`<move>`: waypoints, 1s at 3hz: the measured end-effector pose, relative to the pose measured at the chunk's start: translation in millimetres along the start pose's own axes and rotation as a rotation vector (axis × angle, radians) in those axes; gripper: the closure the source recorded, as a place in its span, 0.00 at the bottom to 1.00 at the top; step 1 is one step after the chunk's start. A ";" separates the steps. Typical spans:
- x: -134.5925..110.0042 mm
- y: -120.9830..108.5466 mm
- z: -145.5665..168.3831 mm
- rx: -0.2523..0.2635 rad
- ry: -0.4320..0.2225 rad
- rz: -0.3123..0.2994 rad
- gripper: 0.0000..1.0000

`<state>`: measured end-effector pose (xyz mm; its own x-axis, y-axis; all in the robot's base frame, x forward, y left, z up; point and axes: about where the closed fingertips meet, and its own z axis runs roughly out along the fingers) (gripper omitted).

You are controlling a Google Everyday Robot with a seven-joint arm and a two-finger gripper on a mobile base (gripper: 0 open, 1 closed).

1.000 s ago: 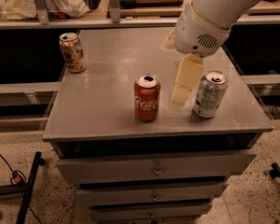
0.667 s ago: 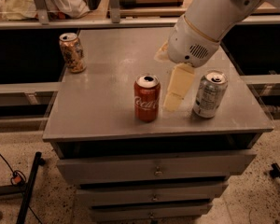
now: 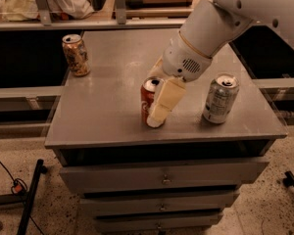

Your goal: Move coke can near orange can

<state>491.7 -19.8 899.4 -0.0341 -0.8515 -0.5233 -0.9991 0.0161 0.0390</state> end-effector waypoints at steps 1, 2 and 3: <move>-16.1 -3.2 11.8 -0.019 -0.036 -0.005 0.42; -26.3 -5.8 20.5 -0.034 -0.052 -0.004 0.64; -41.5 -14.2 24.3 -0.019 -0.053 -0.020 0.88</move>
Offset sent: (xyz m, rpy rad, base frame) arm 0.0109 0.0467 -0.0068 0.0747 0.0452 0.0215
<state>506.8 28.1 899.8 -0.0159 -0.8227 -0.5682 -0.9990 -0.0111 0.0442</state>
